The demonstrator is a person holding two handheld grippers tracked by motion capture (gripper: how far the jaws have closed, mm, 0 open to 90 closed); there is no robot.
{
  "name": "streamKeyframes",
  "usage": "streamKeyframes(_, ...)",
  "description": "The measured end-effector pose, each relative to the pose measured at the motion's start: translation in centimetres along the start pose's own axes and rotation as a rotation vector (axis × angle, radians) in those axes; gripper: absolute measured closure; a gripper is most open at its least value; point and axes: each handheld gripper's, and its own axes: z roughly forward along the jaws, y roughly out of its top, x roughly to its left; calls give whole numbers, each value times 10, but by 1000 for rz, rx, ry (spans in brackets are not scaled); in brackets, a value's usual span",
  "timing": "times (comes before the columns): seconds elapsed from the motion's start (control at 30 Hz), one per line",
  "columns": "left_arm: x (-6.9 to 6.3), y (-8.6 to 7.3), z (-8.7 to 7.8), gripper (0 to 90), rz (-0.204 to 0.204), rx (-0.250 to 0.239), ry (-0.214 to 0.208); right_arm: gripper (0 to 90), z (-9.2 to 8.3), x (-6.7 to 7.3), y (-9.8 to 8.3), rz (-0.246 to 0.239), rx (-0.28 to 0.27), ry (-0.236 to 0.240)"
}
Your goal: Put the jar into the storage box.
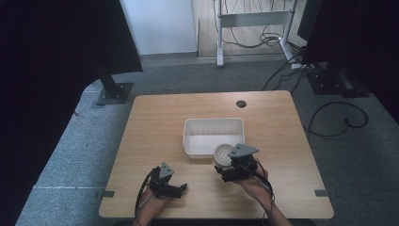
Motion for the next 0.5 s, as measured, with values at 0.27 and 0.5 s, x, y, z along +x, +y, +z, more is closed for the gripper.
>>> streamKeyframes(0.27,0,0,0,7,0,0,0,98,9,-1,10,1,-1,-5)
streamKeyframes(0.5,0,0,0,7,0,-1,0,97,14,-3,18,-5,-8,-13)
